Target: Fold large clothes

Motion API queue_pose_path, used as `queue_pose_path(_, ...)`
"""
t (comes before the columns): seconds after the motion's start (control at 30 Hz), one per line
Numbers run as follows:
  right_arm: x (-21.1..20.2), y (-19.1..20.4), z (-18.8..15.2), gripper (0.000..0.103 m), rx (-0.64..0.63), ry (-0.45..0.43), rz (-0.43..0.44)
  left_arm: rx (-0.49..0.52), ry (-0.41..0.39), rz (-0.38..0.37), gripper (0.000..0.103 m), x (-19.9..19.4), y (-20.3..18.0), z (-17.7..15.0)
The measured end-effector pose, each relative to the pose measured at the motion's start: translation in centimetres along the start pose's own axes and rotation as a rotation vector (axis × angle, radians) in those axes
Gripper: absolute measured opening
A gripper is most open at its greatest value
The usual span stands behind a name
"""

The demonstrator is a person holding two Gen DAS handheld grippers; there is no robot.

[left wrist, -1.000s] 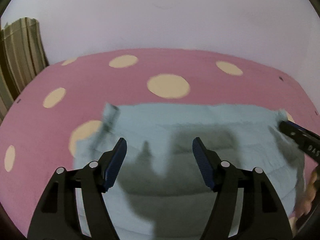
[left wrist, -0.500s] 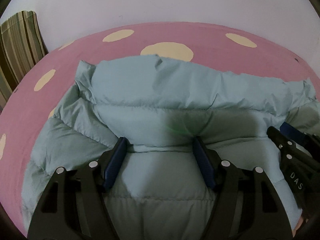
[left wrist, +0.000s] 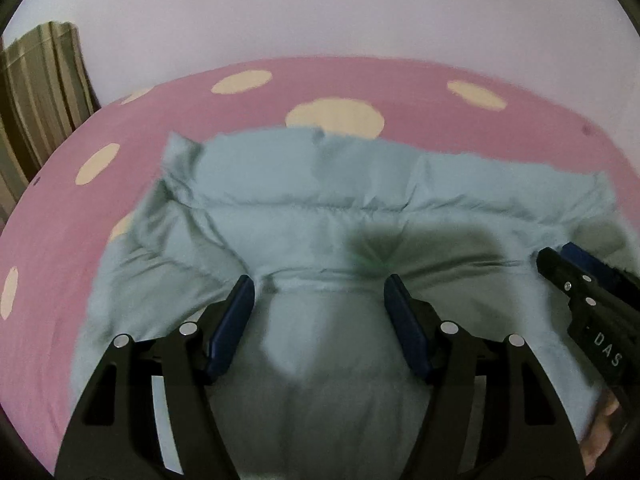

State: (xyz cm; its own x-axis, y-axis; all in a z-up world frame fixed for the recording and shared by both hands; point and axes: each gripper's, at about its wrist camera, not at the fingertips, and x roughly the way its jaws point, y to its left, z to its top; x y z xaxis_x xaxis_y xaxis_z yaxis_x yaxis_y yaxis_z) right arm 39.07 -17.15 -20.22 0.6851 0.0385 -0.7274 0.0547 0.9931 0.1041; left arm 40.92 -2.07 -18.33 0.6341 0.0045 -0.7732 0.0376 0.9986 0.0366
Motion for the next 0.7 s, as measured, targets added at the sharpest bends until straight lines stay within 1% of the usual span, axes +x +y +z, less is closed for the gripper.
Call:
queue_pose_path(0.07,-2.0,0.7,-0.4,0.033,0.003,-0.028,0.034,-0.008,-0.042,-0.014,0.067,-1.9,0.2,-0.4)
queue_pose_path(0.13,-3.1,1.7,-1.1,0.033,-0.023,-0.042,0.058,-0.007,-0.055,-0.031,0.067,-2.8,0.0,-1.0)
queue_pose_path(0.2,-3.0,2.9,-2.0,0.033,-0.054,-0.026,0.07,0.011,-0.032,-0.046,0.067,-2.4,-0.7,-1.9)
queue_pose_path(0.27,-1.9,3.4,-2.8,0.033,-0.069,0.007,0.047,0.027,-0.002,-0.013,0.066,-1.2,-1.1,-2.6)
queue_pose_path(0.37,0.1,3.2,-3.9,0.033,-0.072,0.055,0.037,0.047,0.026,-0.006,0.068,0.5,-1.2,-3.4)
queue_pose_path(0.5,0.8,3.2,-4.4,0.033,-0.075,0.061,0.03,0.032,0.042,-0.01,0.068,1.4,-1.2,-3.7)
queue_pose_path(0.6,0.2,3.2,-4.1,0.033,-0.076,0.054,0.037,0.043,0.034,-0.007,0.067,0.7,-1.2,-3.3)
queue_pose_path(0.67,-0.9,3.0,-3.5,0.033,-0.072,0.045,0.055,0.047,0.03,-0.022,0.066,-0.5,-0.8,-2.6)
queue_pose_path(0.7,-1.8,2.7,-3.1,0.033,-0.063,0.031,0.063,0.038,0.015,-0.028,0.066,-1.4,-0.2,-2.3)
